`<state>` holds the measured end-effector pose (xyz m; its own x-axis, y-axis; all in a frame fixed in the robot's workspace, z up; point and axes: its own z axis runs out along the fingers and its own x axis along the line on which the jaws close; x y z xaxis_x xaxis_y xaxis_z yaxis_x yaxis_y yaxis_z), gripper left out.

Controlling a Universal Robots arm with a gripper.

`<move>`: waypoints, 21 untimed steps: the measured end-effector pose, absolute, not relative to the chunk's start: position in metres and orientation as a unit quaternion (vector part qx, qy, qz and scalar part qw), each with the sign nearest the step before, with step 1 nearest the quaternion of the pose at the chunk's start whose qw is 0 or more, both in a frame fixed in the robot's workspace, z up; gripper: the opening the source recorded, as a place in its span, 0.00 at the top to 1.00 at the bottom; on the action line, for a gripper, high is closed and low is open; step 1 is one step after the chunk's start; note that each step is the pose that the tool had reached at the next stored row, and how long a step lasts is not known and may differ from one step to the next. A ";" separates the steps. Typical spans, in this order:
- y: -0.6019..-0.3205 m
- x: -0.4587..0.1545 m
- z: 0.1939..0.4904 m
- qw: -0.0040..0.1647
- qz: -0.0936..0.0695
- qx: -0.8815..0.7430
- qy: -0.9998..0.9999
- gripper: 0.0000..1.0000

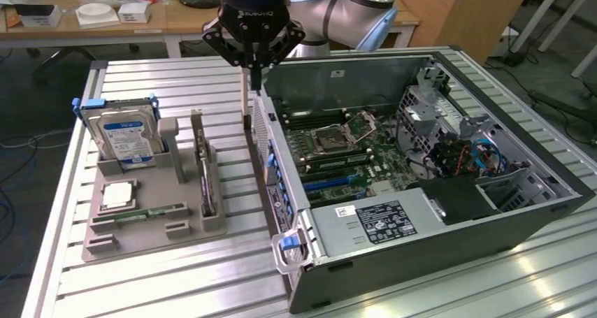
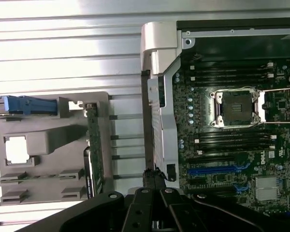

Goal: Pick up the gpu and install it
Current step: 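Reach for the gpu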

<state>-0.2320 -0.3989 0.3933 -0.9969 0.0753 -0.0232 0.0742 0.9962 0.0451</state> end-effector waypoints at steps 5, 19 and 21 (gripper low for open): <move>-0.399 -0.238 0.393 0.013 0.022 0.037 0.999 0.90; -0.399 -0.256 0.393 0.012 0.022 0.037 0.999 0.90; -0.399 -0.259 0.393 0.012 0.022 0.037 0.999 0.90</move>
<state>-0.2588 -0.3989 0.3933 -0.9969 0.0754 -0.0233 0.0743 0.9962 0.0451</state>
